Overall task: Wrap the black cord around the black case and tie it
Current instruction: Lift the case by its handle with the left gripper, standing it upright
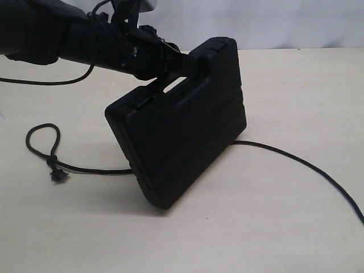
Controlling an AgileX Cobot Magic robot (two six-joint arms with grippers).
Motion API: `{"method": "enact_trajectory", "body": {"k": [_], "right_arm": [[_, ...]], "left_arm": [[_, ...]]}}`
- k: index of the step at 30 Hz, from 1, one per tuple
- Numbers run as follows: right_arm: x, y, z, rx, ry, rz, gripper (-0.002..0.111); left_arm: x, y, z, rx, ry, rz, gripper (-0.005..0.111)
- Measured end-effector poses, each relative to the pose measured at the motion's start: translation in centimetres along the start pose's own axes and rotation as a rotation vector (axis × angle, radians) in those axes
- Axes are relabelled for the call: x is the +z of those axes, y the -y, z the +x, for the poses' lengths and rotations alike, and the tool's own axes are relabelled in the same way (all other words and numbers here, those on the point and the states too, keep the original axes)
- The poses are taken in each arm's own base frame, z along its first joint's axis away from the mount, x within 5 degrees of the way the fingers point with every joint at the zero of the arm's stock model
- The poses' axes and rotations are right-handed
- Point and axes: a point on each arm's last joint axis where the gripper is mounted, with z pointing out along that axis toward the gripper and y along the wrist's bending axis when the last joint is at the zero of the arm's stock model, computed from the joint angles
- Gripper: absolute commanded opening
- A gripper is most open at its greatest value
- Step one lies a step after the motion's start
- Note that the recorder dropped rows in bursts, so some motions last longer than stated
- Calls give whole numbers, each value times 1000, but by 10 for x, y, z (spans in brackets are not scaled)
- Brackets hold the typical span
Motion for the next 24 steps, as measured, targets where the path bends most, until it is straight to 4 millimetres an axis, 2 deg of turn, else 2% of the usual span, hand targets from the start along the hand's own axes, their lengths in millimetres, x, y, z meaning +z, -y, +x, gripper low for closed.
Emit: {"method": "enact_trajectory", "body": {"k": [6, 14, 24], "right_arm": [[0, 0, 0, 0, 0, 0, 4], [0, 0, 0, 0, 0, 0, 4], [0, 0, 0, 0, 0, 0, 4]], "left_arm": [[0, 6, -1, 27, 5, -7, 0], [8, 28, 2, 63, -2, 22, 0], [9, 31, 3, 75, -4, 20, 0]]}}
